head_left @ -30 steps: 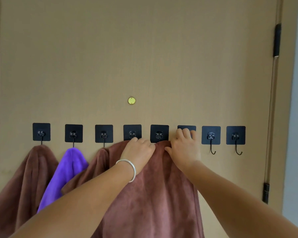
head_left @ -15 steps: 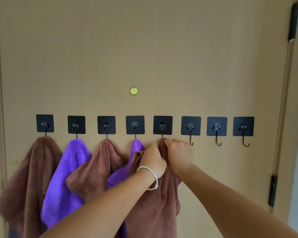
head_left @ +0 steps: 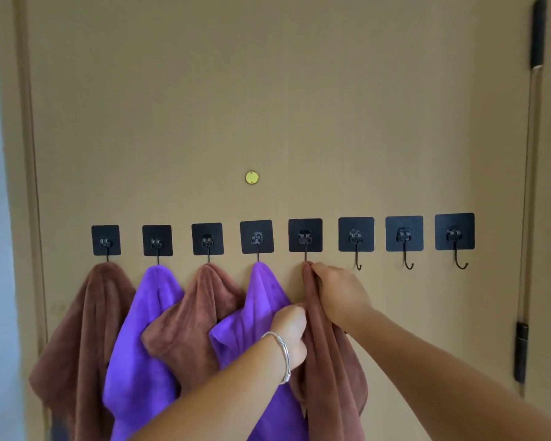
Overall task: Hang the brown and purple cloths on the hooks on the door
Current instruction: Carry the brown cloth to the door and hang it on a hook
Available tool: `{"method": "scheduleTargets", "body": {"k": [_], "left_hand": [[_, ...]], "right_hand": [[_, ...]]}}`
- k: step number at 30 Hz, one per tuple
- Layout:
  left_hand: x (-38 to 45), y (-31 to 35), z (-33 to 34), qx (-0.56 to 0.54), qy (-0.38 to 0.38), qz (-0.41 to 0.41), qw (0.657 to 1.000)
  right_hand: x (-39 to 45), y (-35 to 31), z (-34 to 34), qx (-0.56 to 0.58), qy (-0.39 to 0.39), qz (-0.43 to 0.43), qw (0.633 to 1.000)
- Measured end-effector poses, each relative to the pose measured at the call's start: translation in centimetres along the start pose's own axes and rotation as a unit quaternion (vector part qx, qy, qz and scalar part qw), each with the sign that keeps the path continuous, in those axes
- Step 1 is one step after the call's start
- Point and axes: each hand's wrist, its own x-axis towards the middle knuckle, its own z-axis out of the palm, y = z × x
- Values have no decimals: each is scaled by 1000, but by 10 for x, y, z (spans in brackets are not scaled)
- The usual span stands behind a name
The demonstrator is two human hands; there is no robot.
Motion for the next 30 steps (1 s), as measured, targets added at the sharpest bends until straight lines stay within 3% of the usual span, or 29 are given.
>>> {"method": "scheduleTargets", "body": {"k": [2, 3, 4, 6, 7, 8, 9, 10, 17, 24, 30], "left_hand": [[-1, -2, 0, 102, 32, 58, 993], [0, 0, -3, 212, 55, 114, 969], [0, 5, -8, 357, 73, 177, 914], [-5, 23, -18, 623, 74, 284, 725], [-9, 34, -21, 693, 72, 325, 639], [-15, 43, -23, 728, 77, 361, 577], [-18, 53, -23, 744, 89, 388, 537], [-19, 61, -23, 745, 97, 410, 517], [-4, 67, -20, 720, 91, 536, 431], [-4, 48, 30, 660, -16, 604, 447], [-41, 3, 79, 578, -165, 645, 472]], "right_hand": [[-3, 2, -1, -13, -12, -3, 1000], [-5, 3, -2, -29, -19, -6, 999], [-6, 3, -2, -48, -26, -10, 998], [-11, 3, -3, -88, -33, -13, 995], [-14, 2, -3, -105, -32, -13, 994], [-17, 2, -4, -117, -25, -12, 993], [-19, 1, -6, -122, -14, -10, 992], [-23, 1, -9, -125, -2, -6, 992], [-41, 9, -51, -197, 50, 5, 979], [-84, 28, -116, -338, 57, 111, 933], [-162, 18, -178, -446, 44, 215, 868]]}}
